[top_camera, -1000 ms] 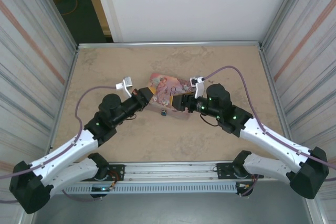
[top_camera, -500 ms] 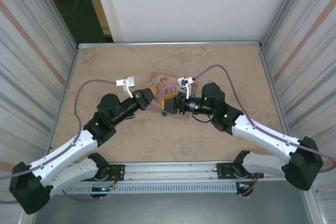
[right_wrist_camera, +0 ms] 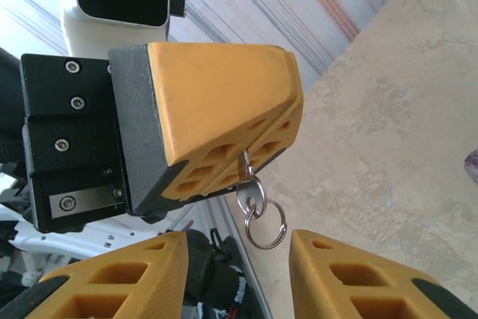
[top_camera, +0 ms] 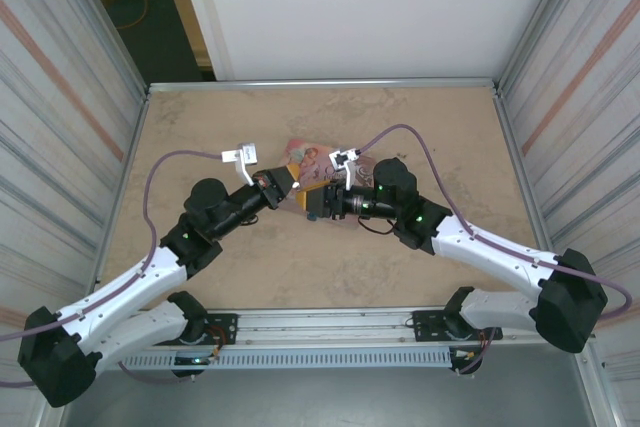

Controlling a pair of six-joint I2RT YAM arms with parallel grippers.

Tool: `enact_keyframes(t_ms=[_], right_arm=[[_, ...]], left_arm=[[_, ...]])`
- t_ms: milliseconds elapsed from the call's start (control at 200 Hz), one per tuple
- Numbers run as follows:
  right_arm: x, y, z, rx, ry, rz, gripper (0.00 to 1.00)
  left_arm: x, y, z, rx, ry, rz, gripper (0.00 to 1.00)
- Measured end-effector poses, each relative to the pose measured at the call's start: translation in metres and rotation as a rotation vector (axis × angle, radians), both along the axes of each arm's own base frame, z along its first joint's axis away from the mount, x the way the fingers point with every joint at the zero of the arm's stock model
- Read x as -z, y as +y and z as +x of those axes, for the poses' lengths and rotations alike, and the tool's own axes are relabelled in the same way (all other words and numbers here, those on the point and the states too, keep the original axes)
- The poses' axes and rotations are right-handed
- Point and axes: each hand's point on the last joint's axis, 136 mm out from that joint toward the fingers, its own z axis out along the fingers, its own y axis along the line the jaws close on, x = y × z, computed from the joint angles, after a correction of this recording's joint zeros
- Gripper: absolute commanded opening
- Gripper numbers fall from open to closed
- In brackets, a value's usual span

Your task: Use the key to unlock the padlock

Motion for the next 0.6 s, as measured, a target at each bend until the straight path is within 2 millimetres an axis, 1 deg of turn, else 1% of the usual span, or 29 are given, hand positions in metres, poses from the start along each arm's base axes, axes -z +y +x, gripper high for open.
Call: enact_keyframes(t_ms=[371,596], right_arm=[[-0.005,0.004,0.005,0.006,-0.004,0.004,0.28],[-0.001,0.006,0.011,0.020,0.000,-0.003,0.14]], left_arm=[[-0.002,-0.003,-0.001,0.018,0.003,-0.017,0.00],[0.001,-0.007,0.001,0.027,0.015,-0.020,0.00]])
